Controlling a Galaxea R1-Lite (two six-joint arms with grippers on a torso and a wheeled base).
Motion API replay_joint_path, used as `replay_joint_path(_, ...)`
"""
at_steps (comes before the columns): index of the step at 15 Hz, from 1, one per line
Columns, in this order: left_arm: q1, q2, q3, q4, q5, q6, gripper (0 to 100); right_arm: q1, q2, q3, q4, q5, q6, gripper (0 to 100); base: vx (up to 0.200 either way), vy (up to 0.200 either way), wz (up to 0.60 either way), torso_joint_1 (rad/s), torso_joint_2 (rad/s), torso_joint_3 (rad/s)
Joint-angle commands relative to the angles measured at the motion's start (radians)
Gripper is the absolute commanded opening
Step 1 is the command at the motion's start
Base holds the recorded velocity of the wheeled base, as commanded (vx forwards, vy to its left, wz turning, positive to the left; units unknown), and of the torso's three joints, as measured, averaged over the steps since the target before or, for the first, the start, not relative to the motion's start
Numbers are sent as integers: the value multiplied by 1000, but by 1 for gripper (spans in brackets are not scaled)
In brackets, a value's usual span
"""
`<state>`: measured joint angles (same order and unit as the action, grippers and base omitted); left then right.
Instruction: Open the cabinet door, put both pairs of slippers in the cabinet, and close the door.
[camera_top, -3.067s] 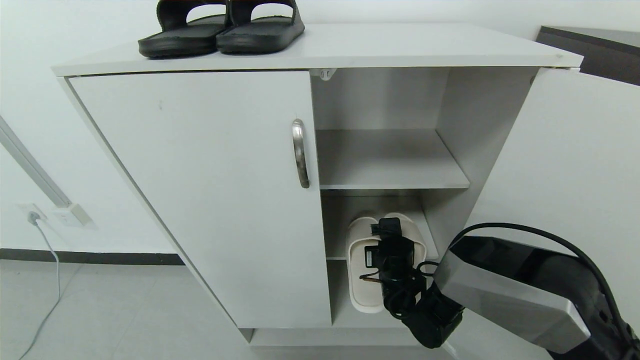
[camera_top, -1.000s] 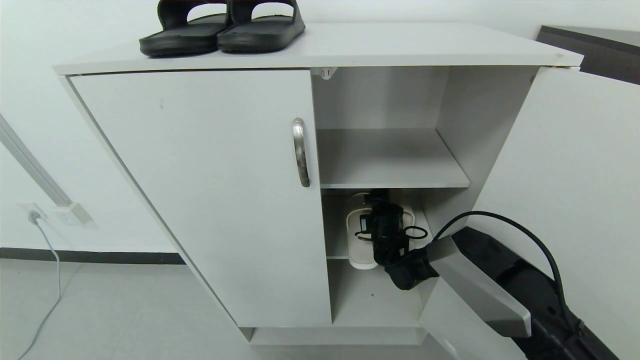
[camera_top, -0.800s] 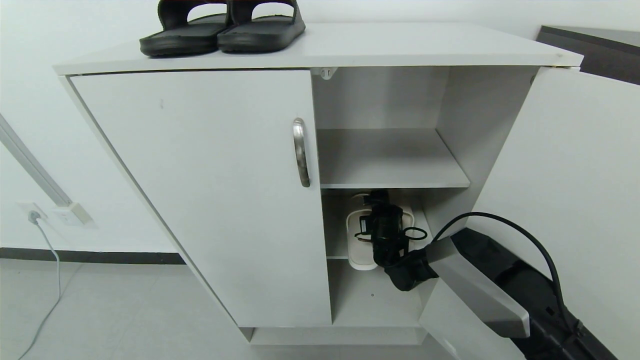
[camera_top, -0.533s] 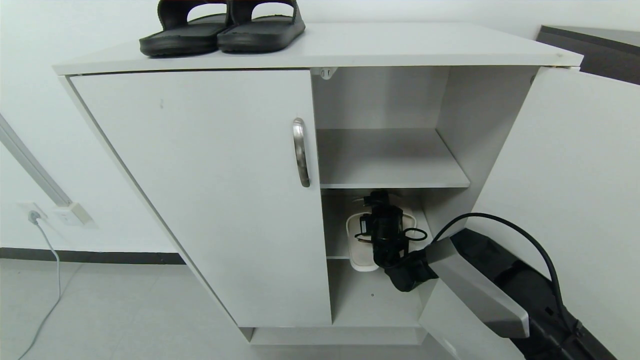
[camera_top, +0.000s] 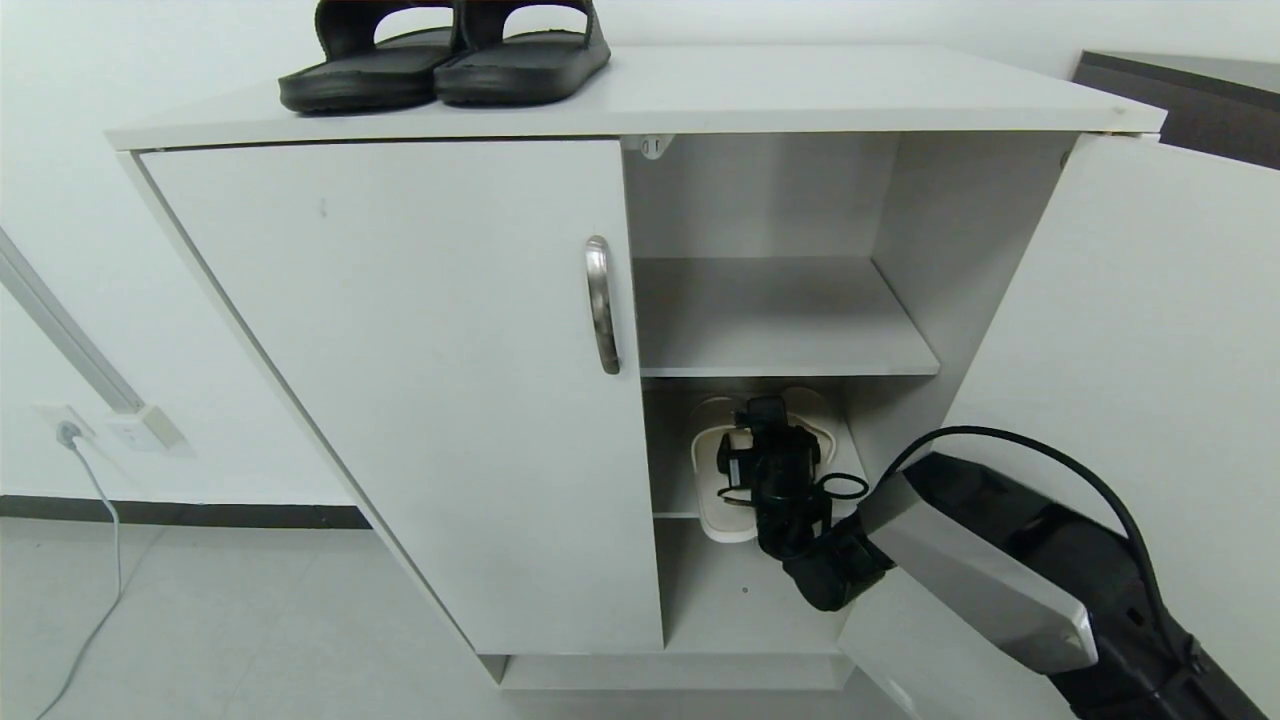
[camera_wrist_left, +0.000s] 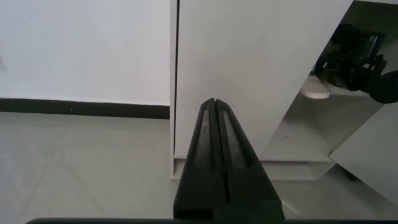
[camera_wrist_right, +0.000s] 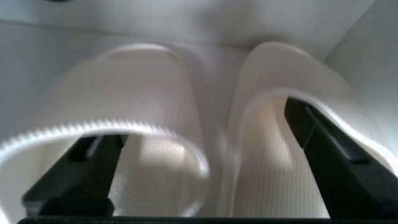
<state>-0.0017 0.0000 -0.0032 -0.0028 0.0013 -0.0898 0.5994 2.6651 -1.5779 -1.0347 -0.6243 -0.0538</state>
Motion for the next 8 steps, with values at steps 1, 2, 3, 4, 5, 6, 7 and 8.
replay_joint_path(1,0,2,0,0,0,-1,0,28,-122,173,-82,-2,-1,100,0,0,0,0,0,0)
replay_joint_path(2,0,2,0,0,0,-1,0,42,-166,263,-127,-3,-1,100,0,0,0,0,0,0)
replay_joint_path(3,0,2,0,0,0,-1,0,46,-182,297,-143,-3,-1,100,0,0,0,0,0,0)
replay_joint_path(4,0,2,0,0,0,-1,0,68,-243,434,-219,-3,-1,100,0,0,0,0,0,0)
replay_joint_path(5,0,2,0,0,0,-1,0,83,-274,521,-266,-5,-1,100,0,0,0,0,0,0)
replay_joint_path(6,0,2,0,0,0,-1,0,96,-292,585,-301,-5,-1,100,0,0,0,0,0,0)
replay_joint_path(7,0,2,0,0,0,1,0,112,-309,662,-354,-6,0,100,0,0,0,0,0,0)
replay_joint_path(8,0,2,0,0,0,1,0,119,-312,707,-392,-5,0,100,0,0,0,0,0,0)
